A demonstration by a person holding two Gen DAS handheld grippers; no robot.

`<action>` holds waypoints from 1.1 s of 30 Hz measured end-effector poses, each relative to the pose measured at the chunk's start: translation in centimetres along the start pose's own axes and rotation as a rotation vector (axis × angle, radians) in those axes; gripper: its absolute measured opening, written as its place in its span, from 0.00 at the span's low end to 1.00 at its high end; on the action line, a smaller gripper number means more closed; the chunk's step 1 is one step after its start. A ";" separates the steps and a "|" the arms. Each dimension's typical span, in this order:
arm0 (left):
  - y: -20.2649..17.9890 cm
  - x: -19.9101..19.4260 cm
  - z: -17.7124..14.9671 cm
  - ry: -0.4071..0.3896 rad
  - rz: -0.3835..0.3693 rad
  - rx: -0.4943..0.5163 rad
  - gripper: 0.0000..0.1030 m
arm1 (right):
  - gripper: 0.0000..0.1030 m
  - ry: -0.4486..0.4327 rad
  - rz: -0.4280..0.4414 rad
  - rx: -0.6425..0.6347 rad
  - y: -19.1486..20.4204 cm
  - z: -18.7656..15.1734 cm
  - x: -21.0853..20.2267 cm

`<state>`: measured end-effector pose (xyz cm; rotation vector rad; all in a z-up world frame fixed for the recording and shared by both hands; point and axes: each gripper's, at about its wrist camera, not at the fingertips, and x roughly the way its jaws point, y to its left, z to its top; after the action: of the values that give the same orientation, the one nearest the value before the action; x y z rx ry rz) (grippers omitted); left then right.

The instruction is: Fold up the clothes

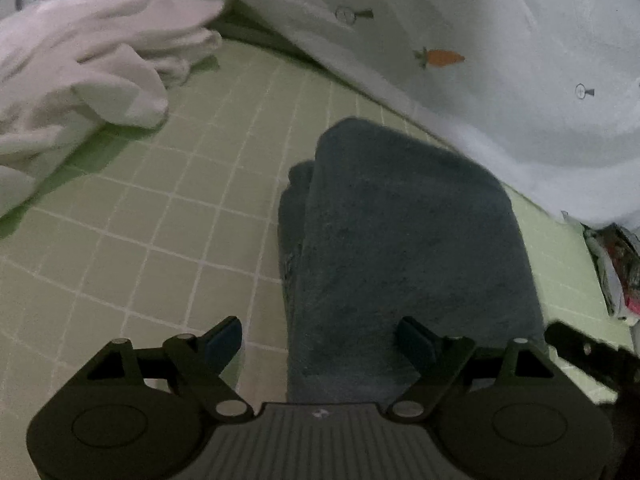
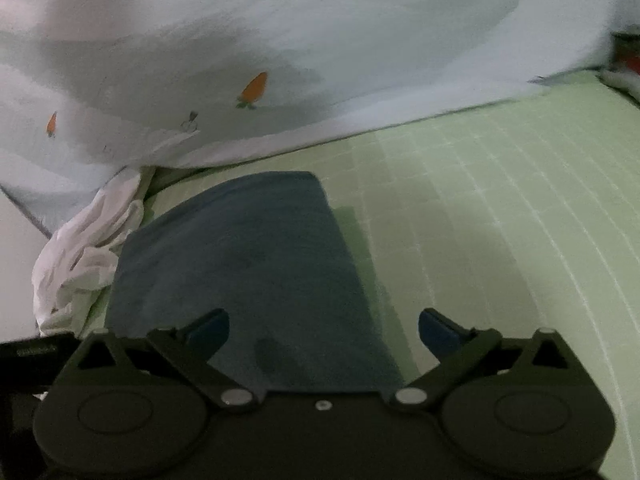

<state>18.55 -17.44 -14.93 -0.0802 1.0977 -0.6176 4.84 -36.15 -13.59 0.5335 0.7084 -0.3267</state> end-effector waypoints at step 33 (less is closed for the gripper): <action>-8.8 -4.7 -6.8 -0.014 -0.307 0.045 0.30 | 0.21 -0.111 0.084 0.179 -3.0 -3.7 -10.5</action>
<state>7.59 -20.72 -11.17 -0.2167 1.0656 -0.9145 -6.05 -35.40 -9.77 0.7070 0.5503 -0.3404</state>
